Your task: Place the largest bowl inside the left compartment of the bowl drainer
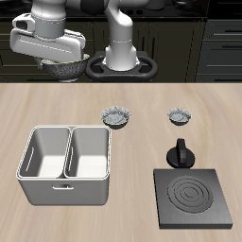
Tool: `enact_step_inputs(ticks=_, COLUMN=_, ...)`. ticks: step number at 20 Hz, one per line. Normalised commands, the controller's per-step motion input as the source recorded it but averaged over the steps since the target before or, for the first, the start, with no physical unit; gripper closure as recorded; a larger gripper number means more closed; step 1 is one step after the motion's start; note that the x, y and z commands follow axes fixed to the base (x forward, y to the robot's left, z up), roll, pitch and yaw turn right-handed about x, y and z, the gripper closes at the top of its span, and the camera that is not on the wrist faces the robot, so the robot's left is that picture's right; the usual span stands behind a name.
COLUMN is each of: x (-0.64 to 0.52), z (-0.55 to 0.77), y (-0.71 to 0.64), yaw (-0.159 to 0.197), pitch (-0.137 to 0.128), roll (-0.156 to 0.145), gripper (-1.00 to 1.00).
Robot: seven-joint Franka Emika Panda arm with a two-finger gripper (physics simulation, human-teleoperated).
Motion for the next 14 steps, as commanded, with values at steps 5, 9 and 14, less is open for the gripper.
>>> enact_step_inputs(ticks=5, x=0.4, z=0.17, y=0.2, yaw=0.033, pitch=-0.001, roll=-0.007, gripper=1.0)
enact_step_inputs(ticks=9, x=0.33, z=0.1, y=0.2, yaw=0.003, pitch=0.007, roll=0.008, gripper=1.0)
enact_step_inputs(ticks=14, x=0.34, z=0.08, y=0.18, yaw=0.002, pitch=0.014, roll=0.001, gripper=1.0)
